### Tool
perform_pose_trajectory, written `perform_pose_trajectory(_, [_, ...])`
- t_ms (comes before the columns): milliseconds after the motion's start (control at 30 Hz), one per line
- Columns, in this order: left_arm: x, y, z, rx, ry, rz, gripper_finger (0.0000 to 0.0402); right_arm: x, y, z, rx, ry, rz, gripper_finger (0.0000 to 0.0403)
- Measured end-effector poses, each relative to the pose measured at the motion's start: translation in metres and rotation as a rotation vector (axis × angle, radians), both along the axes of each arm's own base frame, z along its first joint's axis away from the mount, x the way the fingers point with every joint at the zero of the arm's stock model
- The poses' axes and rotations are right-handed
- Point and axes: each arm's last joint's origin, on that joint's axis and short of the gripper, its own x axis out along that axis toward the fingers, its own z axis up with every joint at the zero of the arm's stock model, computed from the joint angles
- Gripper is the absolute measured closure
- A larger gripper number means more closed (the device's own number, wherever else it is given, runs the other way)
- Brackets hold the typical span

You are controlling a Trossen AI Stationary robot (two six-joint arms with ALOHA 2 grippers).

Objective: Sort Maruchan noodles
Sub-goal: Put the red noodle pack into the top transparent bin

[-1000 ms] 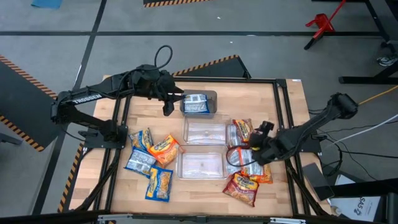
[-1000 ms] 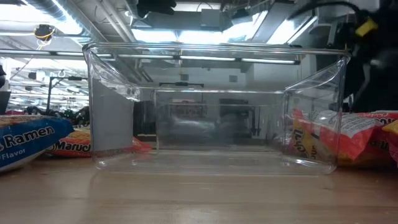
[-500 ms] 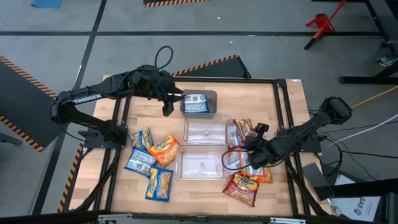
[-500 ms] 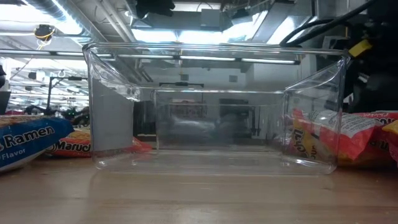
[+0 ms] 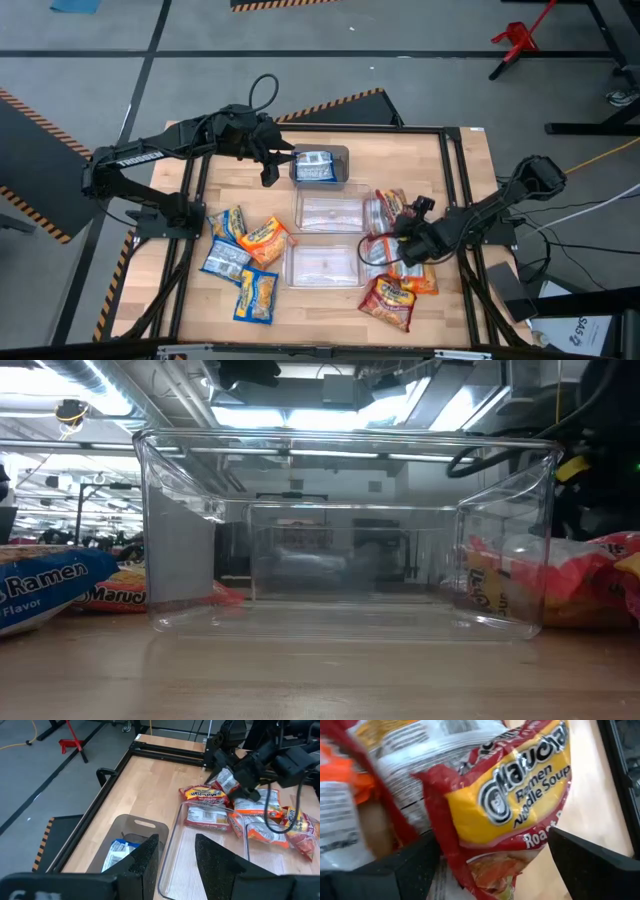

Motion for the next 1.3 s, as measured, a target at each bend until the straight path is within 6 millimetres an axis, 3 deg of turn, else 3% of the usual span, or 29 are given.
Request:
perform_pose_trajectory(233, [0.000, 0.000, 0.000, 0.001, -0.001, 0.000, 0.0280, 0.007, -0.017, 0.000, 0.021, -0.002, -0.096, 0.0135])
perform_pose_trajectory(633, [0.000, 0.000, 0.000, 0.001, -0.001, 0.001, 0.0280, 0.009, -0.024, 0.000, 0.056, -0.005, -0.148, 0.0387])
perform_pose_trajectory(900, [0.000, 0.000, 0.000, 0.001, -0.002, 0.000, 0.0280, 0.023, -0.020, 0.034, 0.044, -0.058, -0.161, 0.0399])
perform_pose_trajectory(1167, [0.010, 0.003, -0.004, 0.004, -0.009, -0.011, 0.0280, 0.030, -0.020, 0.093, -0.027, -0.162, -0.166, 0.0402])
perform_pose_trajectory(1300, [0.027, 0.005, -0.020, 0.029, -0.012, -0.104, 0.0280, 0.028, -0.022, 0.127, -0.056, -0.262, -0.173, 0.0402])
